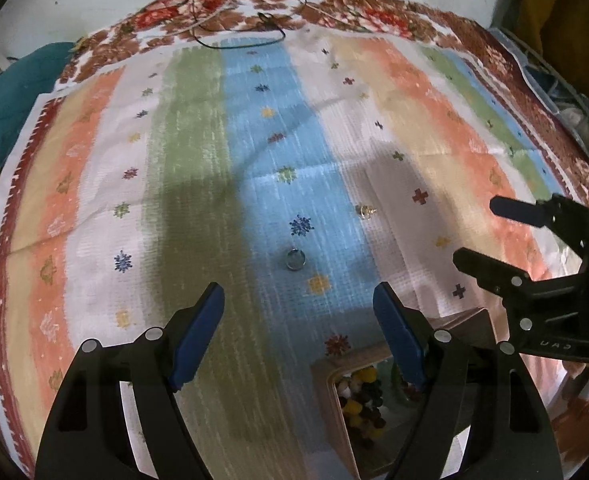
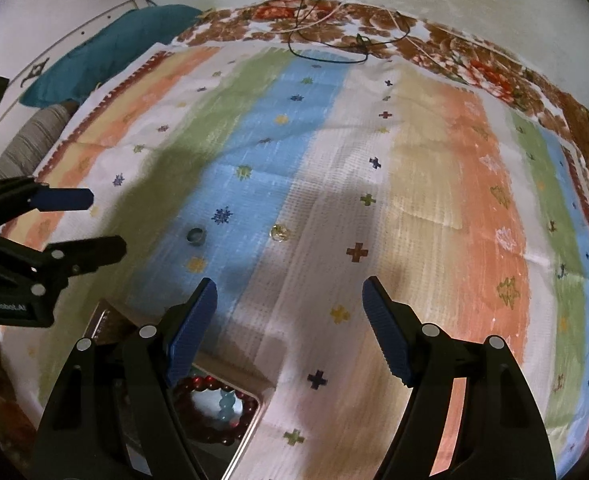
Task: Organize jewelry
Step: 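Move both open tools toward the silver ring and gold charm on the cloth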
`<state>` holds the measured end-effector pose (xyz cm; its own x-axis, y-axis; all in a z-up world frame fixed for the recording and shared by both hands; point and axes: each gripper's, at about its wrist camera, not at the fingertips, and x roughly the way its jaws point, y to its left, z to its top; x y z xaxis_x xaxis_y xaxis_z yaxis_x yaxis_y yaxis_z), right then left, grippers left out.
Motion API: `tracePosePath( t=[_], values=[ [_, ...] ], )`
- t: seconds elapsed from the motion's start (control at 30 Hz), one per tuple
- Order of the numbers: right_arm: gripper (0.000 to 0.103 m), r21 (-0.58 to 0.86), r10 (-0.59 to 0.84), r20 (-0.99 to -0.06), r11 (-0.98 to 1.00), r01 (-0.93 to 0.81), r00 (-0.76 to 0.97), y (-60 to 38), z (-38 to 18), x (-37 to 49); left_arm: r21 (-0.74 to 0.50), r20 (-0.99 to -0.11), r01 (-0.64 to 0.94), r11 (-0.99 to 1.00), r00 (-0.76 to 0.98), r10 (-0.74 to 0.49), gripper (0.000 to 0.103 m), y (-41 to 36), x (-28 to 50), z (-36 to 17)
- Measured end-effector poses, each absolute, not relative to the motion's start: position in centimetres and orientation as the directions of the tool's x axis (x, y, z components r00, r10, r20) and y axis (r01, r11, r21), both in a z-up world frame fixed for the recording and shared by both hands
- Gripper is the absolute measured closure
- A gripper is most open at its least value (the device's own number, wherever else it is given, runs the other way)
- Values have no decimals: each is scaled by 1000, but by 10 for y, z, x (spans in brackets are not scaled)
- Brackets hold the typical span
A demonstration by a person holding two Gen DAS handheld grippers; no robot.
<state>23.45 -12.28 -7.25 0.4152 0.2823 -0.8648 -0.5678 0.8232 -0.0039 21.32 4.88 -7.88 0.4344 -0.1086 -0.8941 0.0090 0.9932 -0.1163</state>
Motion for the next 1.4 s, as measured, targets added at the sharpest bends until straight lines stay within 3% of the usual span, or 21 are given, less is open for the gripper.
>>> tracePosePath(
  t=[0.8,0.93,1.4],
  values=[
    [28,-33,315,-881,704,-709,354,-101,-105,263,-68,-939,78,995,331,-90,42,48,243,-129],
    [38,1,333,-884,702,-712,328,-102,-110,273,-65,-946,90,994,313,-90,48,49,247,-139],
    [38,2,348,-891,647,-763,293,-86,-135,289,-26,-945,164,986,319,-78,57,41,262,-157]
  ],
)
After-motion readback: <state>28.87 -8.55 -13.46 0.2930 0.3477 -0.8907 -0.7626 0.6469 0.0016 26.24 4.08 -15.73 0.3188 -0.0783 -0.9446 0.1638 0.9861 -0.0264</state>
